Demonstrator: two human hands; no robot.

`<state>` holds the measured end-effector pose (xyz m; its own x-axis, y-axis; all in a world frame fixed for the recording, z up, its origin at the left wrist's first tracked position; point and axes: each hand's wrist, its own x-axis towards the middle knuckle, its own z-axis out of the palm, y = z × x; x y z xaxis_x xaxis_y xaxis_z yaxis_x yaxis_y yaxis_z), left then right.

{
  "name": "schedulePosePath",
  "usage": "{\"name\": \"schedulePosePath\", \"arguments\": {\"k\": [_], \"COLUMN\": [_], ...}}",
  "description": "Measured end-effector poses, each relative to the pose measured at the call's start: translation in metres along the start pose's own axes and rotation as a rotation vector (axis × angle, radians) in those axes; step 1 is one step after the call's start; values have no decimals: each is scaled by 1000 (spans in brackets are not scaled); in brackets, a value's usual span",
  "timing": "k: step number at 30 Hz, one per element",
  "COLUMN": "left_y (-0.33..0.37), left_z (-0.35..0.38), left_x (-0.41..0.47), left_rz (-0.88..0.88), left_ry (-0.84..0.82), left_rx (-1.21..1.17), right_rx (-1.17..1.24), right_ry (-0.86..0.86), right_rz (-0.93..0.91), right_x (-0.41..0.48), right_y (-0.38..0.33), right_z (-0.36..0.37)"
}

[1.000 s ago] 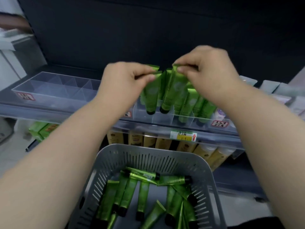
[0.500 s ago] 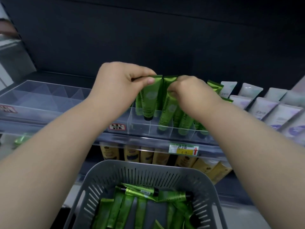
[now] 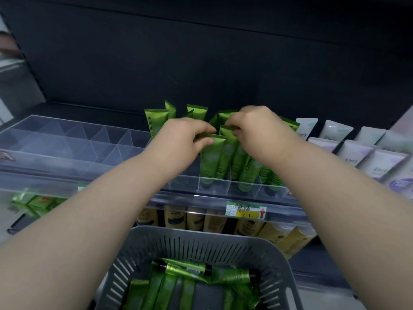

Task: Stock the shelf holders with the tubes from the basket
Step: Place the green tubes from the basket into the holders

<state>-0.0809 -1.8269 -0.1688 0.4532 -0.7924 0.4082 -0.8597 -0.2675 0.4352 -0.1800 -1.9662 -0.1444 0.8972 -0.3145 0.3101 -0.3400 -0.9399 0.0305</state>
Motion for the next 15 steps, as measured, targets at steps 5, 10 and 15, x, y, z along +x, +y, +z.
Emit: {"name": "schedulePosePath", "arguments": {"k": [5, 10, 15], "left_y": [-3, 2, 11], "left_z": [-6, -12, -5], "left_x": [-1, -27, -76], "left_rz": [39, 150, 217], "left_ry": [36, 59, -56], "left_rx": [53, 206, 396], "right_rx": [96, 223, 195], "right_ry": [95, 194, 89], "right_rz": [-37, -46, -34], "right_x": [-16, -52, -109], "right_y": [-2, -18, -38], "right_z": [-6, -11, 12]}}
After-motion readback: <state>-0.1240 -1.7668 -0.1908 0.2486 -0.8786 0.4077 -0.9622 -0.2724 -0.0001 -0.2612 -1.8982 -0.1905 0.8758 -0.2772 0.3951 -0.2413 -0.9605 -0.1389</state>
